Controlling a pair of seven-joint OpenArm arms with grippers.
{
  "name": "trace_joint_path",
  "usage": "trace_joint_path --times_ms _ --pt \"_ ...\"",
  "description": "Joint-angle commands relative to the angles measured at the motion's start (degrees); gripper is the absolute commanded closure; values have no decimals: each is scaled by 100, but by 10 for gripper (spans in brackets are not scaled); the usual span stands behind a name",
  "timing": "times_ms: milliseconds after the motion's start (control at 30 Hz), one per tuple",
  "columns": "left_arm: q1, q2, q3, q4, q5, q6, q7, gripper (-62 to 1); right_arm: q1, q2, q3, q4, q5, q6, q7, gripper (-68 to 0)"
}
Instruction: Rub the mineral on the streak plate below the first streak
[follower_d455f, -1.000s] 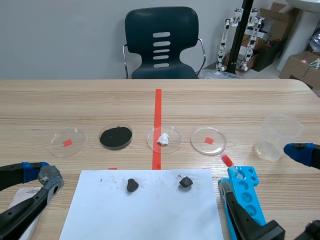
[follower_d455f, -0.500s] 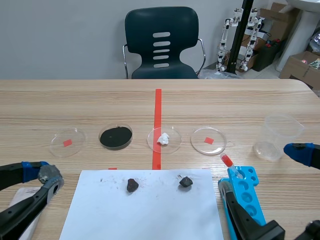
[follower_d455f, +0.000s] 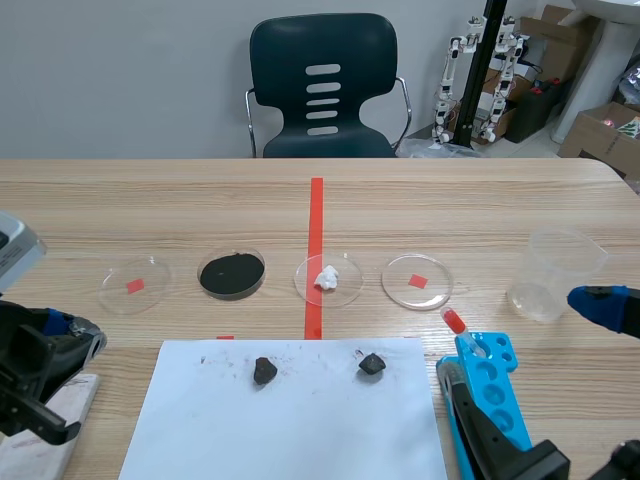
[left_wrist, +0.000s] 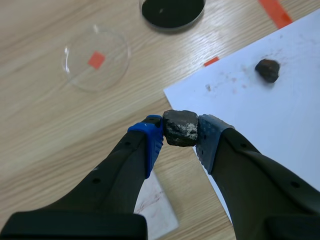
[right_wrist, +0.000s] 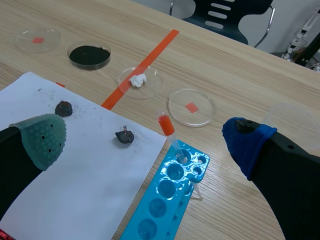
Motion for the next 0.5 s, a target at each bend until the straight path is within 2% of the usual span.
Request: trace_joint_path --times_ms 0,167,333,467 --pt "-146 149 17 -13 -142 9 264 -66 50 44 9 31 37 0 85 -679" --pt "-625 389 17 -181 -249 42 1580 -66 50 44 9 31 37 0 85 -679" --pt "-881 531 17 -330 -466 101 2505 -66 50 44 9 31 37 0 85 -679" --pt "-953 643 17 -428 -527 487 2920 -66 50 44 9 31 37 0 85 -679"
